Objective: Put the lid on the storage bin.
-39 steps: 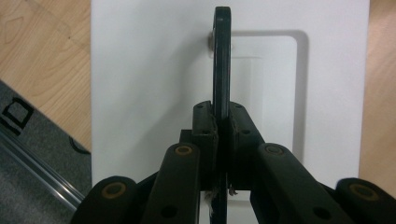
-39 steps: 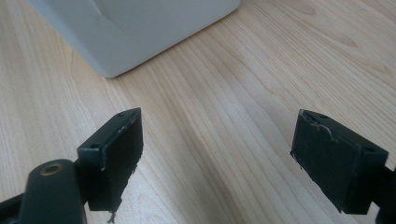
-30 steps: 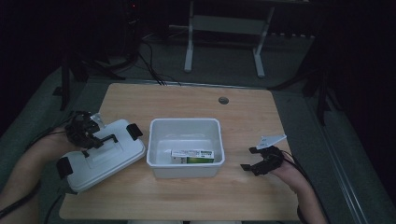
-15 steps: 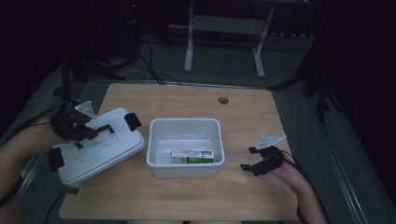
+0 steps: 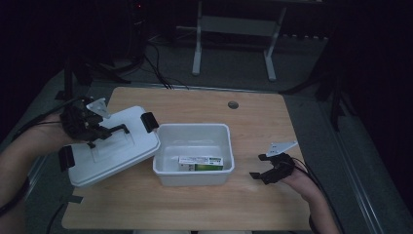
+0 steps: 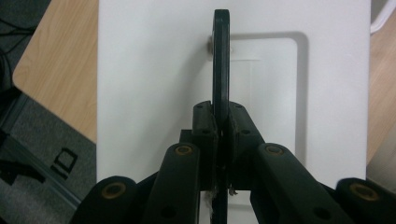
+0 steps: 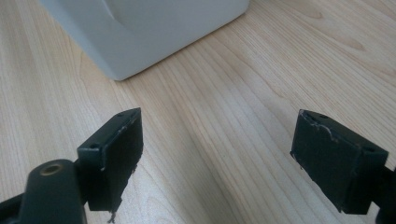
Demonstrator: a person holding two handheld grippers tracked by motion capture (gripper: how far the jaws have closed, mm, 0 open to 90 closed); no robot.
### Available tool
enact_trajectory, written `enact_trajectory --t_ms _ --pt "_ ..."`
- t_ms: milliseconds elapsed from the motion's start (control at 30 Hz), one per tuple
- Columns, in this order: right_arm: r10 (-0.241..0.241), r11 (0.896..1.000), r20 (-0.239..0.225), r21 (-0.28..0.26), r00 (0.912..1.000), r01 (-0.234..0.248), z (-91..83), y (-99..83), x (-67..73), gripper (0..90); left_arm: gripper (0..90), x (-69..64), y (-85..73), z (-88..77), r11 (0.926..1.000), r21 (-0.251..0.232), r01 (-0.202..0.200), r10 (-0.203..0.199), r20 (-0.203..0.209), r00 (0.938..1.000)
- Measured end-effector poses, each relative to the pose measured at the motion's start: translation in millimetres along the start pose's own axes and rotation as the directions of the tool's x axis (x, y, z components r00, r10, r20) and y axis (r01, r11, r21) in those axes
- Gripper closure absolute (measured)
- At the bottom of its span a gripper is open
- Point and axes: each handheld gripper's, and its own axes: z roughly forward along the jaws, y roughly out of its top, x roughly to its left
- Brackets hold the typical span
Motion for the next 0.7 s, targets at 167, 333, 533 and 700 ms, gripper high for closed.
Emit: enact_trajectory --t_ms 167,333,533,700 --pt "0.002 1.0 -0.001 0.0 1.0 -0.002 -0.7 -1.2 0.7 16.4 83.6 -5.2 13.5 0.1 0.9995 -0.007 -0.031 0.031 0.008 0.9995" --pt "0.003 1.0 0.001 -0.001 1.0 -0.003 -1.6 -2.0 0.9 16.4 83.6 -10.2 23.1 3.9 0.9986 -0.013 -0.052 0.052 0.02 0.9985" --pt "-0.004 1.0 -0.003 0.003 1.0 0.004 -0.8 -2.4 3.2 16.4 83.6 -15.8 35.5 7.8 0.9965 -0.008 -0.083 0.083 0.02 0.9964" --pt "-0.005 1.0 -0.003 -0.002 1.0 0.005 -1.4 -1.5 4.9 16.4 83.6 -20.8 48.1 8.0 0.995 -0.019 -0.098 0.098 0.018 0.995"
